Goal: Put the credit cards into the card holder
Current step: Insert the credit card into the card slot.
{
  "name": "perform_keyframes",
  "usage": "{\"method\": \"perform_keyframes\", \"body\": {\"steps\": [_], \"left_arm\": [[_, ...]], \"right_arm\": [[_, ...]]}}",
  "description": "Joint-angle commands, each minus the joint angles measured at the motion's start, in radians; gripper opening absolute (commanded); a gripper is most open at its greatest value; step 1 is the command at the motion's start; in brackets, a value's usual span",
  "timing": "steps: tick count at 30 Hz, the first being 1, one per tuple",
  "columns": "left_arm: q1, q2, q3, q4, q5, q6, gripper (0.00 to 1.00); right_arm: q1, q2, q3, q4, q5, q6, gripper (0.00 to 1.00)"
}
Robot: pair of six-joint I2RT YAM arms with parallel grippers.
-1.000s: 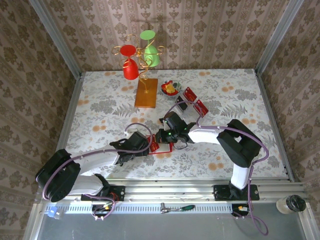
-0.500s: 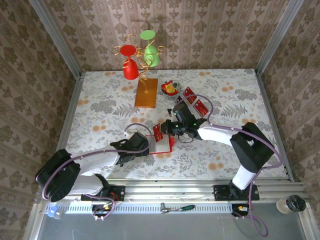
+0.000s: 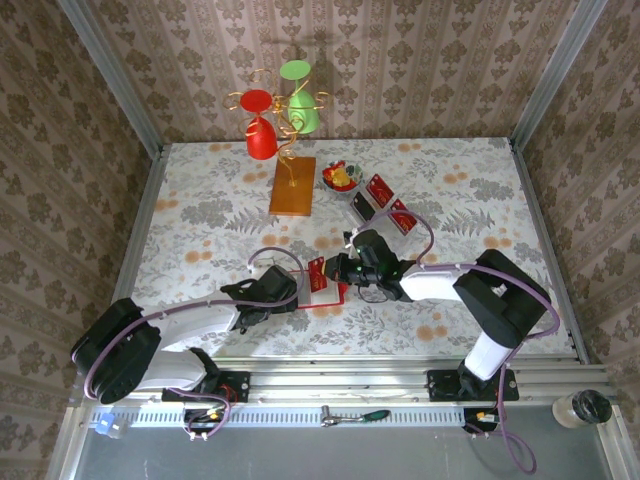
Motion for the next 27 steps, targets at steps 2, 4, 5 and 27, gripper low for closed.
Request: {"method": "perform_keyframes", "body": {"steps": [2, 4, 5, 27], "left_arm": [[-0.010, -0.004, -0.019, -0.063, -0.037, -0.021, 1.00], [-0.011, -0.005, -0.020, -0.064, -0.039, -0.022, 1.00], [-0.012, -0.005, -0.020, -0.065, -0.039, -0.022, 1.00], [-0.015, -0.008, -0.034, -0.063, -0.041, -0.035, 1.00]], "right_arm": [[0.014, 0.014, -0.034, 0.121, 0.067, 0.035, 0.00], [0.015, 0.023, -0.041, 0.139, 0.077, 0.040, 0.00], [0.015, 0.030, -0.045, 0.152, 0.080, 0.046, 0.00], [0.025, 0.135, -0.068, 0.293, 0.074, 0.110, 0.00]]}}
